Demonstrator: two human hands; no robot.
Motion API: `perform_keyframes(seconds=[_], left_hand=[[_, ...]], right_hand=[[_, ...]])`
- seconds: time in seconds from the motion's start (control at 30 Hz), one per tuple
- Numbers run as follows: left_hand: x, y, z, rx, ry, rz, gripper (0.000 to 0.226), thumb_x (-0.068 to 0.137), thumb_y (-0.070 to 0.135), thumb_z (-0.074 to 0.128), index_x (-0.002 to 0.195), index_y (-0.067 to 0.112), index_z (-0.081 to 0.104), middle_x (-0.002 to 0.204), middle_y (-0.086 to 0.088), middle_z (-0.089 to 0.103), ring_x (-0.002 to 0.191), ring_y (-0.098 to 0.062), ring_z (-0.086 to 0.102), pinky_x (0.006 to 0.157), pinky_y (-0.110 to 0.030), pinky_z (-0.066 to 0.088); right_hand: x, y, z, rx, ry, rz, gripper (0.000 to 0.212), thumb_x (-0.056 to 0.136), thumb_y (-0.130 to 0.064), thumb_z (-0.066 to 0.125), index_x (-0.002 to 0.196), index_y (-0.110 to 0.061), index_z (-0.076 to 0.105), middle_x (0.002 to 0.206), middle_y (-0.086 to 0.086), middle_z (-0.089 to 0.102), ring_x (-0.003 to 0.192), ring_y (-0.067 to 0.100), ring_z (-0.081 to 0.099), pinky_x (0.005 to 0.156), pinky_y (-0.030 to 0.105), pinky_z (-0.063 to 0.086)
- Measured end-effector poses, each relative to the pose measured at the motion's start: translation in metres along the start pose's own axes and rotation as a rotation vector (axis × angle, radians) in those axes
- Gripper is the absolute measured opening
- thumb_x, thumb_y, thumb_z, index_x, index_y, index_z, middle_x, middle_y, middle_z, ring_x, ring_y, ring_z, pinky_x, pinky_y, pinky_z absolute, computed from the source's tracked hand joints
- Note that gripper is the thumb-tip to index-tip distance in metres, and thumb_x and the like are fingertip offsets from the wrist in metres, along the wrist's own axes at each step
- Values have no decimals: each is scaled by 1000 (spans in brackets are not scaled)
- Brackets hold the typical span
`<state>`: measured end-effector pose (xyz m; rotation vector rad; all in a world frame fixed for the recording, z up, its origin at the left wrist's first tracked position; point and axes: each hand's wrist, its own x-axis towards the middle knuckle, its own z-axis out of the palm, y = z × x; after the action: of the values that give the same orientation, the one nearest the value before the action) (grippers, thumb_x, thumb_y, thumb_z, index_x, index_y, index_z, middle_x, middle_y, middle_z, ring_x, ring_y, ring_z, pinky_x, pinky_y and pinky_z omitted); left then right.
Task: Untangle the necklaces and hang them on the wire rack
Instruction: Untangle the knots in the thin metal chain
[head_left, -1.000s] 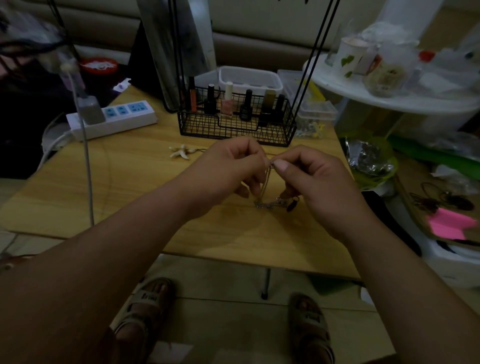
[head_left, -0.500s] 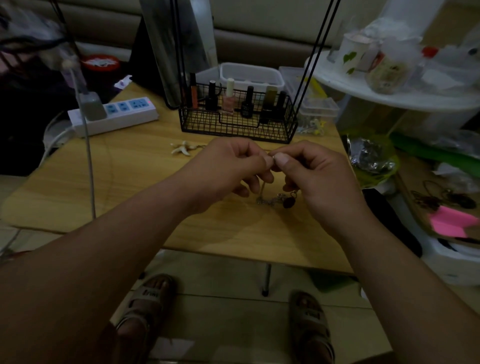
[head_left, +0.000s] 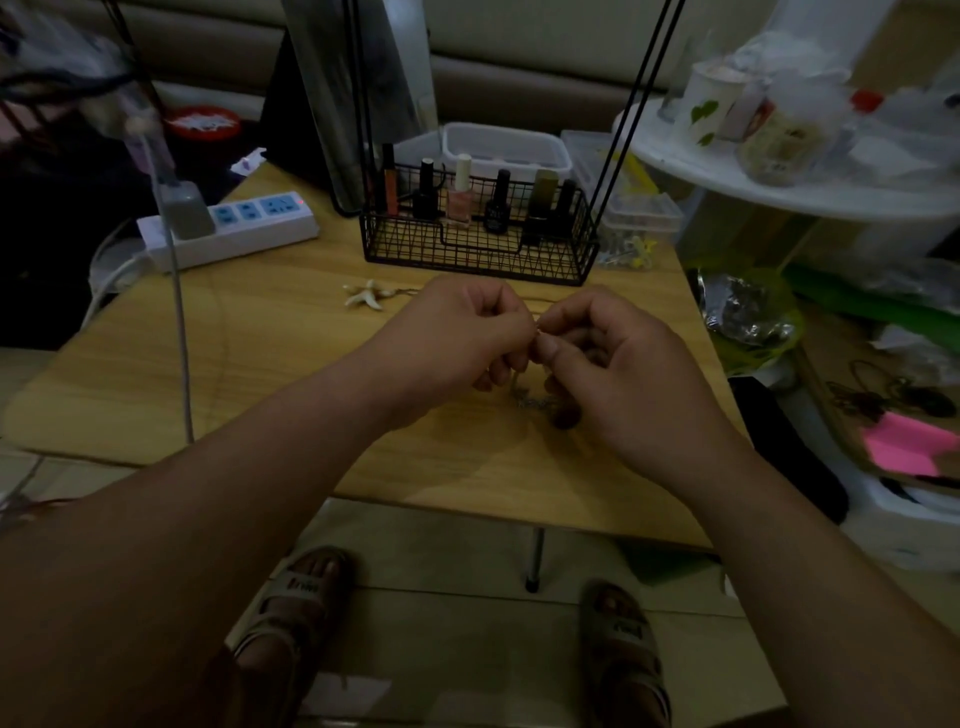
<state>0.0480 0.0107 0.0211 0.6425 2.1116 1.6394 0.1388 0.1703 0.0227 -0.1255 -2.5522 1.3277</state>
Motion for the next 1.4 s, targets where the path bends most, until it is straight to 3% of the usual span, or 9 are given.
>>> perform_keyframes(seconds=[0.13,0.27,0.6,0.8,1.0,1.17,1.4], left_hand=[[-1,0,-1,28,-13,-5,9,96,11,65,90,6,71,71,-2,71,63,-12,61,58,-26,51],[0,2,-2,-27,-21,-28,9,95,10,64,89,6,70,70,-2,70,62,-13,61,59,-28,48],[0,2,-3,-19,-19,-29,9,96,10,64,88,9,69,71,-2,70,64,-14,62,61,-30,49],[1,0,-4,54,5,26,5,97,12,65,94,9,69,88,-7,74,79,-12,70,65,-28,55],[-1,3,-2,-44,13,12,6,96,3,65,96,-3,66,88,-15,77,78,-20,75,66,-25,59],[0,5,-3,-102,53,1,6,95,3,67,89,5,66,88,-16,77,79,-22,78,64,-26,60],[-1,5,-6,-90,37,2,5,97,4,65,93,5,63,85,-16,79,82,-29,79,71,-34,63]], right_hand=[[1,4,-1,-163,10,-71,8,98,-26,68,95,-33,67,85,-11,70,80,5,68,65,31,57],[2,5,-3,-146,-15,-72,7,99,-24,68,98,-31,69,90,-11,72,83,2,69,64,20,55],[2,4,-3,-149,25,-45,7,95,-24,72,97,-30,70,88,-11,73,82,2,70,71,28,59],[1,2,-5,-60,40,-17,12,95,-16,67,95,-28,69,90,-6,74,84,8,72,74,37,62],[3,3,0,-52,-3,29,17,90,-15,69,98,-29,63,92,-8,69,83,3,66,65,17,53],[3,3,7,-16,31,38,24,87,-29,81,99,-24,60,88,-8,69,80,4,66,62,17,54],[4,6,9,-99,94,-93,13,93,-18,76,94,-28,69,84,-16,70,83,-2,66,64,12,48]])
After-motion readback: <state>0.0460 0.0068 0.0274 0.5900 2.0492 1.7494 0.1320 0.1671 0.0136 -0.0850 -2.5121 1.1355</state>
